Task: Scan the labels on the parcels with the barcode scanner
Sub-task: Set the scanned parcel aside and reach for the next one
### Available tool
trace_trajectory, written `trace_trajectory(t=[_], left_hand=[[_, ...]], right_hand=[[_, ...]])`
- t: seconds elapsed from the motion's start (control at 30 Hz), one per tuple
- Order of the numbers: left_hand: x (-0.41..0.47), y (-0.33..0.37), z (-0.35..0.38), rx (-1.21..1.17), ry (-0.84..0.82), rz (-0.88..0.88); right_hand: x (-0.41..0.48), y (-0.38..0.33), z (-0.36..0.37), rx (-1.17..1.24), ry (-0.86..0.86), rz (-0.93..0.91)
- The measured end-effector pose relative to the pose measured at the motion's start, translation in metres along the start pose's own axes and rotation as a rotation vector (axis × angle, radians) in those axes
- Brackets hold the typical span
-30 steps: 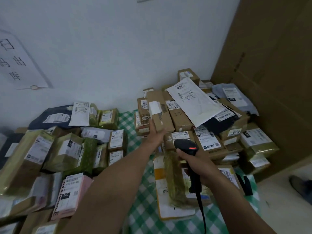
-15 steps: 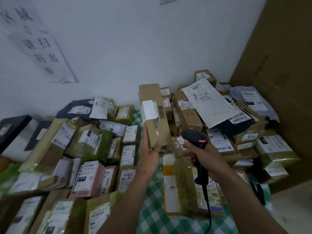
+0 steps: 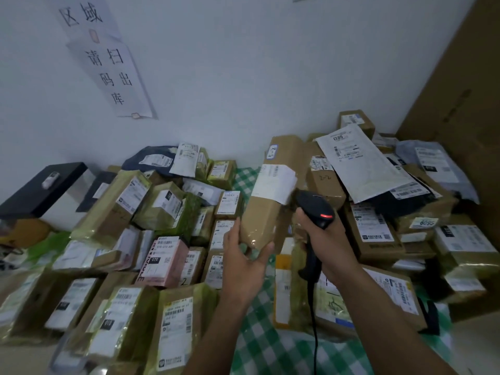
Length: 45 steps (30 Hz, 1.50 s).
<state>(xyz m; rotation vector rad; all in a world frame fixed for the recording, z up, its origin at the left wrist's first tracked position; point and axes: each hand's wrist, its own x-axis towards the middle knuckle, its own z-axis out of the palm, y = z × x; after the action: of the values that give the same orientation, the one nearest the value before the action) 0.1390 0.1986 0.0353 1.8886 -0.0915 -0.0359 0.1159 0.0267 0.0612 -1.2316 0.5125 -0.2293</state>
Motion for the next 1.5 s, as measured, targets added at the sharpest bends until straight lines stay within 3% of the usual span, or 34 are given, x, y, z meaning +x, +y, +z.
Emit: trace_trajectory(t=[0.13,0.33,0.63,0.8,0.93,1.3,1.5], left_hand=[[-0.015,0.004,-0.007,0.015,0.042,0.04],[-0.027,0.008,-0.005,-0.048,-0.021,0.093],[-0.008,0.029,-0.009,-0.399,-0.282,-0.222],[0.0,0.028,-0.02,-0.238,-0.205,-0.167],[0.003,0.023,-0.041,-0.058,-0.133,-0.139],[0.006,-0.016,-0.074,0.176,-0.177,-0.012],[0.015,-0.012,-0.121,0.569,-0.168,0.052]], right_hand=[[-0.011,0.003,0.016,0.057,-0.034,-0.018],[-0.012,0.01,0.024,0.024,-0.077,-0.079],[-0.021,0.003,0.001,0.045,-0.169,-0.076],[-0.028,-0.001,-0.006,-0.07,-0.083,-0.044],[-0.034,-0.004,-0.009,-0.176,-0.125,-0.001],[-0.064,-0.017,0.017,-0.333,-0.185,0.017],[-0.084,-0.017,0.053,-0.475,-0.24,0.034]])
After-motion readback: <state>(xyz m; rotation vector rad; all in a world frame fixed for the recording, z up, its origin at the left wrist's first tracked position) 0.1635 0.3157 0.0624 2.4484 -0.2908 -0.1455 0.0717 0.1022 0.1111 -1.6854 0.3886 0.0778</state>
